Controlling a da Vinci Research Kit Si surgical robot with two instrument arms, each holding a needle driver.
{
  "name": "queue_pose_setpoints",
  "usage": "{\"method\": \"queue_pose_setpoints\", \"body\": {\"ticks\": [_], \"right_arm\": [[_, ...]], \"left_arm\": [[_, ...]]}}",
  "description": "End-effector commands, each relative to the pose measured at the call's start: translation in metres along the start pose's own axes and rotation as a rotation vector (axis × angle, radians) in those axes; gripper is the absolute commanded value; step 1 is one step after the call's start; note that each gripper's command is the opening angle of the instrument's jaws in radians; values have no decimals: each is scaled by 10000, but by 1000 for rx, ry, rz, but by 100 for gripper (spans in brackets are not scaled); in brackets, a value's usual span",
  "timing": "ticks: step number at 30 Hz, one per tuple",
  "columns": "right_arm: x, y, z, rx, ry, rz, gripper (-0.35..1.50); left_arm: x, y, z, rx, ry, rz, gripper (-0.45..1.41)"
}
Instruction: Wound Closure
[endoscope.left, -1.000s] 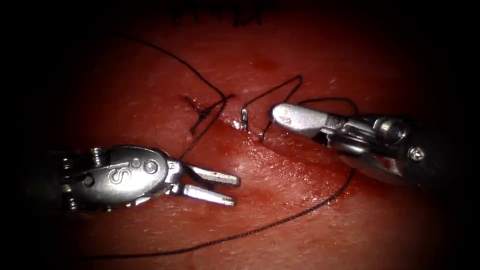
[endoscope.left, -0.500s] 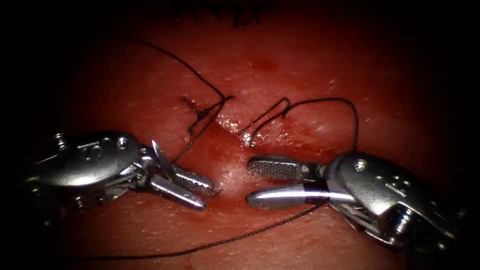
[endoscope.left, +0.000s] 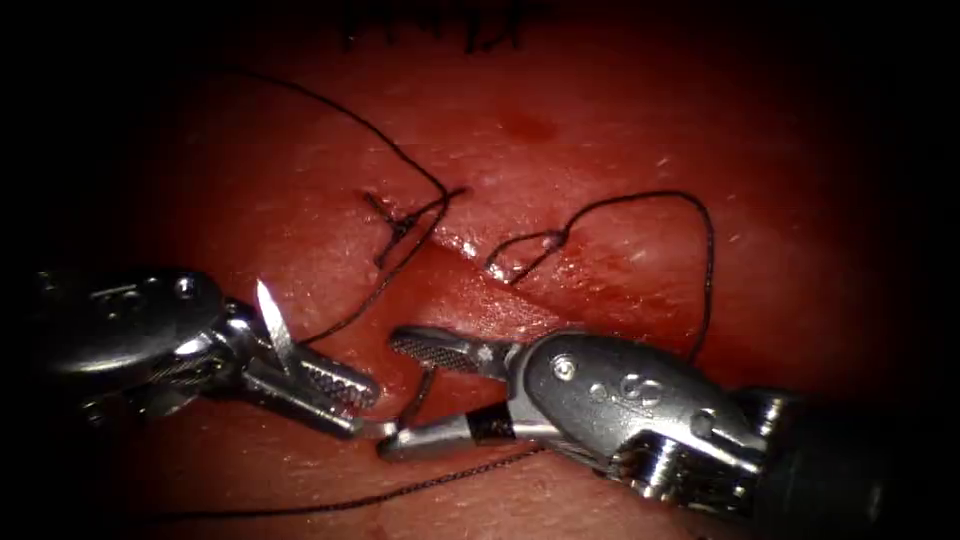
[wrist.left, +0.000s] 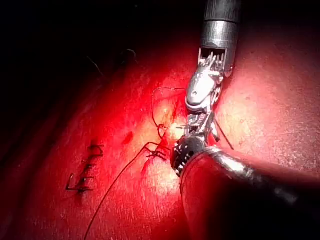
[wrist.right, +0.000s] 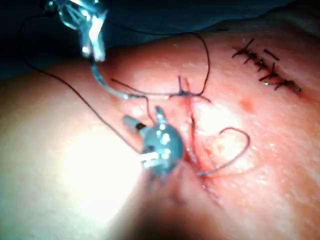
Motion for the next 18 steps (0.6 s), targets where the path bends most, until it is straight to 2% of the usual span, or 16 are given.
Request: {"method": "queue_pose_setpoints", "body": {"ticks": [1,7,12,18], "right_arm": [[-18,4,13,-10,-26,-5,74],[-31,18,-1,-51,-50,-13,72],[-38,21,-1,-55,-51,-2,72],[-42,25,-5,-62,-53,31,83]], "left_arm": [[3,4,4,-4,2,-12,-45],[17,27,8,-8,13,39,-45],[28,45,9,-11,25,100,-45],[49,63,6,43,18,244,-45]]}}
